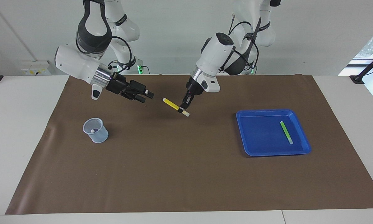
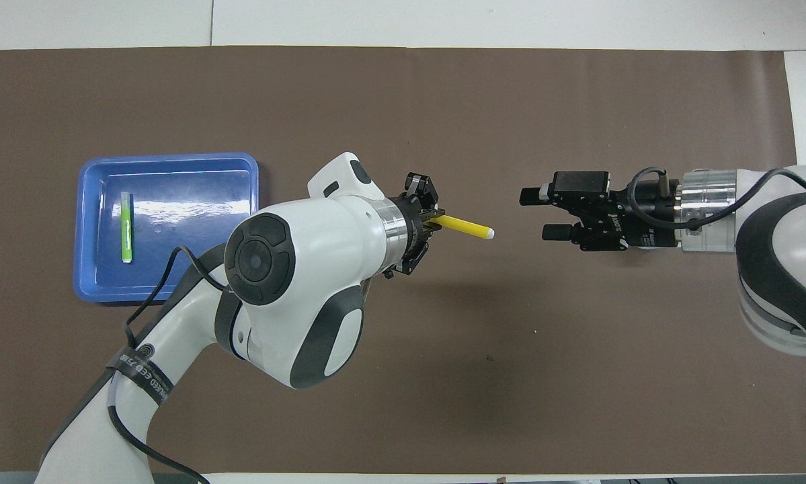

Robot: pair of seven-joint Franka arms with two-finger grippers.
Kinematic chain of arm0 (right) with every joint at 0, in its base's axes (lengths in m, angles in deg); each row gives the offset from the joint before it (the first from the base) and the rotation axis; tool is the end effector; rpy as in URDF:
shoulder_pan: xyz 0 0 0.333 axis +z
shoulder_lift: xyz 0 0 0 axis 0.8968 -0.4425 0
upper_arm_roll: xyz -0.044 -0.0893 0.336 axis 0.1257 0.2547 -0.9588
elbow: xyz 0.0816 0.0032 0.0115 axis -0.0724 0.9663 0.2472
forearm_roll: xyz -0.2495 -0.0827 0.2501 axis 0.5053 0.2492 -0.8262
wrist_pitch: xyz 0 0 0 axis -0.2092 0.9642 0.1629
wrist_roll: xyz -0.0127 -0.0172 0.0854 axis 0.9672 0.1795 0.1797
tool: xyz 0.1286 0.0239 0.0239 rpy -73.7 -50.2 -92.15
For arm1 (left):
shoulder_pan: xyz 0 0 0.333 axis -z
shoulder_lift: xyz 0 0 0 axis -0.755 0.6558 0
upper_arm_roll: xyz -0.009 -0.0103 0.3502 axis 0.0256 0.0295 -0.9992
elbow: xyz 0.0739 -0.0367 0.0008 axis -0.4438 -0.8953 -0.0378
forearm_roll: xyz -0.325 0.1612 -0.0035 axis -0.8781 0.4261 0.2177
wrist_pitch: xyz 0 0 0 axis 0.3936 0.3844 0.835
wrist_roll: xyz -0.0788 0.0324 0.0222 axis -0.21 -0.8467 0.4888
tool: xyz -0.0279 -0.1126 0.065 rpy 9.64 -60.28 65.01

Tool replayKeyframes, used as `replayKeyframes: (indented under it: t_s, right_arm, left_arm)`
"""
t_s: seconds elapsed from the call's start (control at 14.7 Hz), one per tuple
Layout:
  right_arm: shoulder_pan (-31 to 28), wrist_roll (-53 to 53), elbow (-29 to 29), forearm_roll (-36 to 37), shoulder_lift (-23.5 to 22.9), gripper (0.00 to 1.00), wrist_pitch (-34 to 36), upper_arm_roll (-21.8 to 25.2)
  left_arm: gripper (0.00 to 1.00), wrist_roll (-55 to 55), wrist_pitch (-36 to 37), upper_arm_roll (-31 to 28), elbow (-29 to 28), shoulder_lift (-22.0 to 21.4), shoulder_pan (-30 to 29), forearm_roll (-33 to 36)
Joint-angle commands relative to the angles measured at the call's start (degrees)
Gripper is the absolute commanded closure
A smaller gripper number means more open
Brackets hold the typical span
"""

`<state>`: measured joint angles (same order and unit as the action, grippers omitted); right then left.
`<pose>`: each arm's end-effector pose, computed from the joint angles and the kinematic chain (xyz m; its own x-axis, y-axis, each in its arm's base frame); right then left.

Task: Transfer and insert pens with both arms
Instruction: 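Hand the yellow pen from the left gripper to the right gripper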

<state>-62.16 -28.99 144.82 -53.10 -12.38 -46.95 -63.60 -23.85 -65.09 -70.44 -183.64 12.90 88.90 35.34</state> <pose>0.5022 0.1171 0.5008 0.9226 -0.2923 -0.2516 -0.3716 -0.4988 -0.7830 0.4625 -0.4481 0.5101 0.3482 0.8298 -0.4361 0.8971 -0.1601 0.4118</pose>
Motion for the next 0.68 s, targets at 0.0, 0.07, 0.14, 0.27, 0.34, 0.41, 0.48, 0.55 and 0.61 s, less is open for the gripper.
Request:
replayKeyframes:
  t_s: [0.0,0.07,0.14,0.27,0.34,0.41,0.48,0.55,0.61]
  right_arm:
    - [0.09,-1.62,1.95,-2.37,1.85,0.14,-1.27,-0.15]
    - [0.00,-1.62,1.95,-2.46,1.85,0.14,-1.18,-0.15]
    - [0.09,-1.62,1.95,-2.46,1.85,0.16,-1.36,-0.15]
    - [0.27,-1.54,1.87,-2.46,1.77,0.33,-2.14,-0.15]
    - [1.49,-1.36,1.87,-2.55,1.68,0.38,-2.67,-0.15]
    - [1.85,-1.36,1.87,-2.46,1.68,0.40,-2.94,-0.15]
    - [1.94,-1.36,1.87,-2.46,1.68,0.42,-3.03,-0.15]
    - [1.94,-1.36,1.87,-2.46,1.68,0.42,-3.03,-0.15]
    - [1.94,-1.36,1.87,-2.46,1.68,0.42,-3.03,-0.15]
  left_arm:
    - [1.00,-1.66,-1.94,-0.83,1.50,1.47,1.86,-1.15]
    - [1.00,-1.66,-1.94,-0.83,1.59,1.47,2.65,-1.23]
    - [1.00,-1.75,-2.29,-0.83,1.59,1.47,2.74,-1.24]
    - [1.00,-1.84,-2.64,-0.83,1.59,1.47,3.09,-1.24]
    - [1.00,-2.10,-2.64,-0.83,1.68,1.47,3.18,-1.24]
    - [1.00,-2.45,-2.99,-0.83,1.85,1.56,3.18,-1.24]
    - [1.00,-2.54,-3.43,-0.83,2.11,1.64,3.18,-1.24]
    - [1.00,-2.63,-3.69,-0.83,2.20,1.73,3.18,-1.24]
    - [1.00,-2.54,-3.70,-0.83,2.20,1.73,3.18,-1.24]
